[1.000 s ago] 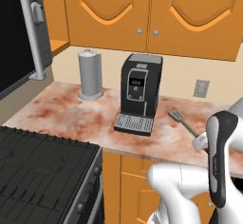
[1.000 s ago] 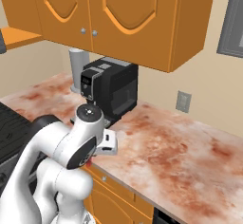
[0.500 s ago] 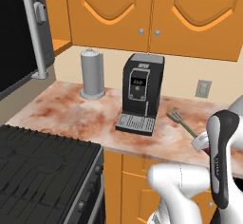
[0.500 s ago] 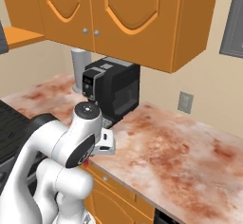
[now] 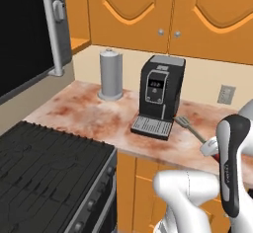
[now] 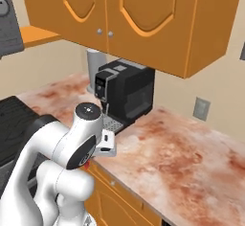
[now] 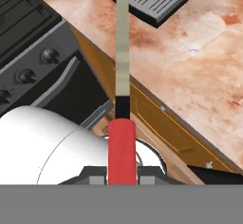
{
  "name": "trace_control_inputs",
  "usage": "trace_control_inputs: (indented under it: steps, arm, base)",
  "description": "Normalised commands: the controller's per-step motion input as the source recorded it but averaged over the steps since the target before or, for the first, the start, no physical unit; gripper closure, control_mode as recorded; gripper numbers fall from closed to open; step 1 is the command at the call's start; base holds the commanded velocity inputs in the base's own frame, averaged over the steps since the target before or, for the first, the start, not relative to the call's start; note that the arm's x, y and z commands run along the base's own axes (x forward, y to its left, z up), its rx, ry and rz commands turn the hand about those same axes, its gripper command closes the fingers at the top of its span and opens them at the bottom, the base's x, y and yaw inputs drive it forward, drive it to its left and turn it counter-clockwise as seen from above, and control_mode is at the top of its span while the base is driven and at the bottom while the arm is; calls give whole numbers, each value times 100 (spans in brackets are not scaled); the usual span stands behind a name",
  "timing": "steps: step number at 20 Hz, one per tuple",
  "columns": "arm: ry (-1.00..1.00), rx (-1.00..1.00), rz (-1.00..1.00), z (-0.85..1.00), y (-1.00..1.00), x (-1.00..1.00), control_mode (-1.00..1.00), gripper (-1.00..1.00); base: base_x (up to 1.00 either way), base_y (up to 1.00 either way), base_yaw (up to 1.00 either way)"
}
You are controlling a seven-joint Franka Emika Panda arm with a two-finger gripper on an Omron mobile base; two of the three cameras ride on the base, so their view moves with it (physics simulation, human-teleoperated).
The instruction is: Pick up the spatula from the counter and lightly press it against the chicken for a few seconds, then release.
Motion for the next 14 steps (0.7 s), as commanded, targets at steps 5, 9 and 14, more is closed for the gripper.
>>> trace_control_inputs:
  steps: [5, 9, 14]
  arm:
    - [0, 0, 0, 0, 0, 0, 100, 100]
    - [0, 0, 0, 0, 0, 0, 100, 100]
    - [0, 0, 0, 0, 0, 0, 100, 100]
  base:
    - [0, 8, 30]
    - [-2, 2, 34]
    - [-7, 3, 38]
